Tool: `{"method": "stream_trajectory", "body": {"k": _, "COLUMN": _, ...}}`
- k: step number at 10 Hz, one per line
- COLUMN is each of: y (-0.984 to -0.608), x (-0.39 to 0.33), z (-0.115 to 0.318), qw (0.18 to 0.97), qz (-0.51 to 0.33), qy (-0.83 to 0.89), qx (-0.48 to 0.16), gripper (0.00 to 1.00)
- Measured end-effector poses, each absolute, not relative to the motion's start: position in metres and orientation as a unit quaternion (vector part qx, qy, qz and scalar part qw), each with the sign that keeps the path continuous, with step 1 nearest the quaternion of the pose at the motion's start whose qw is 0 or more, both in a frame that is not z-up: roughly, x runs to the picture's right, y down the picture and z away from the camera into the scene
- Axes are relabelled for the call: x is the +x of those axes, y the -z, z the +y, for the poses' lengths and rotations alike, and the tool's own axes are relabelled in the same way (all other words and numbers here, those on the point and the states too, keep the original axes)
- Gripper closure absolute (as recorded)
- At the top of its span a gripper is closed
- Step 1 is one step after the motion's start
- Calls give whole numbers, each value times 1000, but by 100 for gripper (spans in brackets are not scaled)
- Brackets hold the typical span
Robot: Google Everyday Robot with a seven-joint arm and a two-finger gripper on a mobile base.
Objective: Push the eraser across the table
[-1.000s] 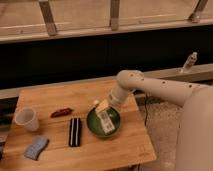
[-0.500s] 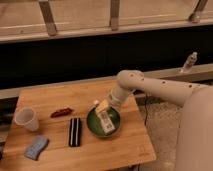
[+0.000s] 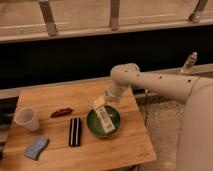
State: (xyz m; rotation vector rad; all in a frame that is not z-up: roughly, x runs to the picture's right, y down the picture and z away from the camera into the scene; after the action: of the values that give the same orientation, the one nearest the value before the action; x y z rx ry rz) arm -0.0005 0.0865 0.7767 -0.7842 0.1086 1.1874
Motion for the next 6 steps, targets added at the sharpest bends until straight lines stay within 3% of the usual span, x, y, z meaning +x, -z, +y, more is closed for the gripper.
{"method": "stream_trajectory", "body": {"k": 3, "y": -739, "x": -31, "z": 73, "qw": 790, "qz": 41, "qy": -510, "qx": -338, "gripper": 20}}
{"method": "stream_trajectory", "body": {"k": 6, "y": -736, "x": -39, "z": 76, "qw": 792, "qz": 42, "qy": -502, "qx": -345, "gripper": 24}}
